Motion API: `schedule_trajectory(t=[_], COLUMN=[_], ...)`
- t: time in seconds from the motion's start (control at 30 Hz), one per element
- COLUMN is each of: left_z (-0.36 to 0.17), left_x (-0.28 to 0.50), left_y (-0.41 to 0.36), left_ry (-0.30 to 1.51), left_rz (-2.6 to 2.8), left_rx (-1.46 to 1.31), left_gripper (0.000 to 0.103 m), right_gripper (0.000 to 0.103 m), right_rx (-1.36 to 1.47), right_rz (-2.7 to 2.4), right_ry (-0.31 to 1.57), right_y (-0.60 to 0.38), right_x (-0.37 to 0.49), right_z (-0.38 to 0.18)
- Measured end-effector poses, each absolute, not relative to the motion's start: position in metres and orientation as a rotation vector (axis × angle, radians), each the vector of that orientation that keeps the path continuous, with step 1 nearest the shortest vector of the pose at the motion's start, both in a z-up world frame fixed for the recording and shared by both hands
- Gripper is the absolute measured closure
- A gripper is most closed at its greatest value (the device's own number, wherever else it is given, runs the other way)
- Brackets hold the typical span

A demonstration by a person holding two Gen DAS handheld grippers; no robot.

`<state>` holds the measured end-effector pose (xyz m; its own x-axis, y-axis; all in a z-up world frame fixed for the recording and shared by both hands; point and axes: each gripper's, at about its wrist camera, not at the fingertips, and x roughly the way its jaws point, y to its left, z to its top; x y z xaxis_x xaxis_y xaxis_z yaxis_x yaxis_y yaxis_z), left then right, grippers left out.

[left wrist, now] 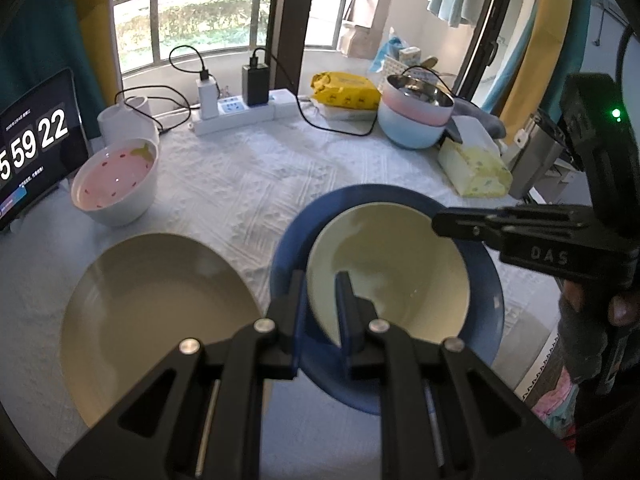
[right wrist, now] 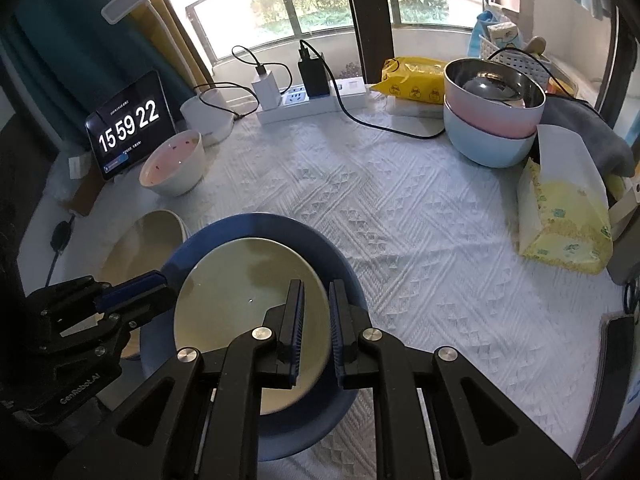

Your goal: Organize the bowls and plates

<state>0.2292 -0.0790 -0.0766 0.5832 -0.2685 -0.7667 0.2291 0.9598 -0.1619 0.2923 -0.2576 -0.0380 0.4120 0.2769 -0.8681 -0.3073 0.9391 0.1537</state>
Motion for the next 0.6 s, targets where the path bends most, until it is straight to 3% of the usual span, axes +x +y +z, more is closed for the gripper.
schedule_trajectory(t=[0.27,0.6], left_z=[-0.075,-0.066], left_x=[0.23,0.229], left_y=[-0.074,-0.059], left_ry=[0.895,0.86], left_rz=[-0.287,-0.266], left_rx=[-0.058,-0.078], left_gripper=[0.088,0.087], right_gripper=[0.09,0.09], right_rx=[-0.069,-0.072], right_rz=[0.362,0.369], right_ry=[1.116,1.064], right_y=[-0.25,-0.243], right_x=[0.295,0.297], right_z=[-0.051,-0.027])
